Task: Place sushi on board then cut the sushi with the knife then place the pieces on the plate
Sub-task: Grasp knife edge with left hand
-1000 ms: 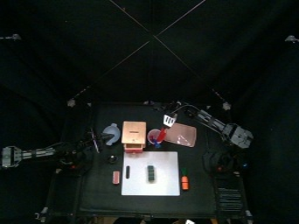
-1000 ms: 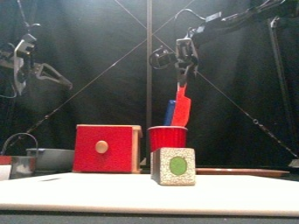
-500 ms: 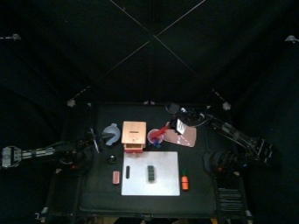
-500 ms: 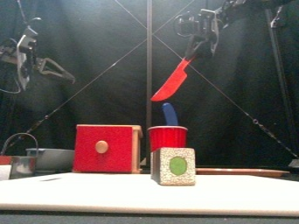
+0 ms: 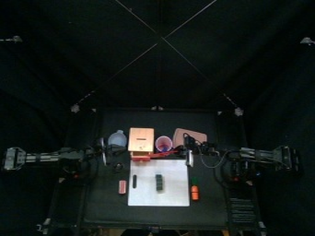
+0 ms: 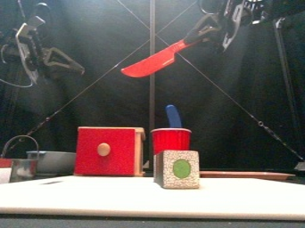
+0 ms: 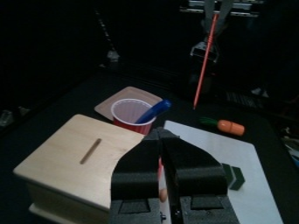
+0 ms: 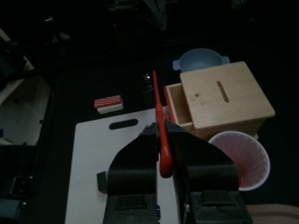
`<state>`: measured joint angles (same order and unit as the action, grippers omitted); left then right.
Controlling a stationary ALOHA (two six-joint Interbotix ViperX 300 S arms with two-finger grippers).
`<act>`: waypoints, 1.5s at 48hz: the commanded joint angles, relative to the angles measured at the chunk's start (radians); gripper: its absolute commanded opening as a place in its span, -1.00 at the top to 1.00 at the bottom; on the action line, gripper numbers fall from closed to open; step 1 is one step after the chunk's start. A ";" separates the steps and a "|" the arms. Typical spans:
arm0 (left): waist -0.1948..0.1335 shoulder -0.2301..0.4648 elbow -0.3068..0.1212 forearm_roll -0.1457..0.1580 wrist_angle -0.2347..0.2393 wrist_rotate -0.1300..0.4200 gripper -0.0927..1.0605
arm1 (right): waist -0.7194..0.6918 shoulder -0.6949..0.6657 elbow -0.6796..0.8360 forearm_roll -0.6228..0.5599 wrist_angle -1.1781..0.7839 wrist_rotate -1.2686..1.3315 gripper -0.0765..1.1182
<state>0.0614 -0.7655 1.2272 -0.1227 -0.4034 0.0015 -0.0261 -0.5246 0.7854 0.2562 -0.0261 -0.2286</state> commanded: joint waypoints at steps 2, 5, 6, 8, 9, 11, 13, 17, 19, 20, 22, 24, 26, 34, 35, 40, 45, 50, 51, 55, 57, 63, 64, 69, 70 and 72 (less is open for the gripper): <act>-0.063 0.011 -0.029 0.005 -0.011 -0.003 0.08 | 0.051 0.014 0.075 -0.011 -0.181 0.000 0.26; -0.083 0.011 -0.026 0.005 -0.012 -0.005 -0.05 | 0.060 0.032 0.107 -0.011 -0.227 0.002 0.26; -0.089 0.011 -0.026 0.005 -0.012 -0.005 -0.10 | 0.061 0.038 0.114 -0.011 -0.236 0.002 0.26; -0.103 0.012 -0.026 0.006 -0.012 -0.002 -0.20 | 0.063 0.055 0.124 0.000 -0.249 0.003 0.26; -0.112 0.014 -0.026 0.006 -0.014 -0.002 -0.25 | 0.063 0.060 0.127 0.006 -0.255 0.002 0.26; -0.129 0.020 -0.029 0.012 -0.017 -0.002 -0.37 | 0.063 0.069 0.127 0.015 -0.261 0.002 0.26; -0.144 0.032 -0.031 0.015 -0.020 -0.003 -0.46 | 0.063 0.074 0.124 0.018 -0.261 0.002 0.26; -0.155 0.084 -0.037 0.011 -0.032 -0.003 -0.64 | 0.064 0.074 0.115 0.018 -0.262 0.002 0.26; -0.155 0.121 -0.048 0.009 -0.049 -0.002 -0.70 | 0.069 0.074 0.112 0.021 -0.262 0.002 0.26; -0.155 0.138 -0.054 0.011 -0.060 -0.002 -0.72 | 0.072 0.074 0.109 0.021 -0.262 0.002 0.26; -0.156 0.179 -0.072 0.011 -0.087 -0.002 -0.77 | 0.075 0.075 0.106 0.021 -0.262 0.002 0.26; -0.156 0.218 -0.089 0.011 -0.101 -0.002 -0.79 | 0.075 0.074 0.103 0.021 -0.264 0.002 0.26; -0.156 0.264 -0.109 0.012 -0.117 0.002 -0.82 | 0.080 0.077 0.095 0.020 -0.264 0.002 0.26; -0.158 0.442 -0.178 0.009 -0.179 0.000 -0.79 | 0.083 0.078 0.087 0.014 -0.273 0.000 0.26; -0.158 0.457 -0.186 0.008 -0.192 0.000 -0.79 | 0.083 0.078 0.087 0.015 -0.273 0.000 0.26; -0.156 0.522 -0.216 0.005 -0.236 0.002 -0.75 | 0.086 0.078 0.089 0.017 -0.275 0.000 0.26; -0.156 0.537 -0.236 0.003 -0.268 0.005 -0.67 | 0.089 0.080 0.095 0.021 -0.276 0.002 0.26; -0.155 0.537 -0.235 0.003 -0.301 0.003 -0.57 | 0.097 0.084 0.098 0.020 -0.279 0.002 0.26; -0.155 0.537 -0.232 0.003 -0.301 0.003 -0.55 | 0.097 0.084 0.098 0.020 -0.279 0.002 0.26; -0.160 0.540 -0.225 0.003 -0.299 0.003 -0.50 | 0.100 0.086 0.098 0.020 -0.281 0.002 0.26; -0.161 0.541 -0.225 0.003 -0.299 0.005 -0.49 | 0.101 0.084 0.098 0.020 -0.279 0.002 0.26; -0.163 0.548 -0.222 0.003 -0.291 0.003 -0.49 | 0.103 0.087 0.100 0.020 -0.281 0.002 0.26; -0.161 0.549 -0.221 0.003 -0.291 0.003 -0.49 | 0.103 0.087 0.100 0.020 -0.279 0.002 0.26; -0.163 0.549 -0.215 0.003 -0.290 0.003 -0.49 | 0.103 0.087 0.098 0.021 -0.279 0.002 0.26; -0.161 0.549 -0.213 0.003 -0.290 0.003 -0.49 | 0.103 0.087 0.100 0.021 -0.279 0.002 0.26; -0.163 0.549 -0.213 0.003 -0.290 0.003 -0.49 | 0.104 0.087 0.100 0.021 -0.279 0.003 0.26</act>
<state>-0.0982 -0.2117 1.0247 -0.1197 -0.6888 0.0046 0.0736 -0.4280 0.8958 0.2761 -0.2961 -0.2270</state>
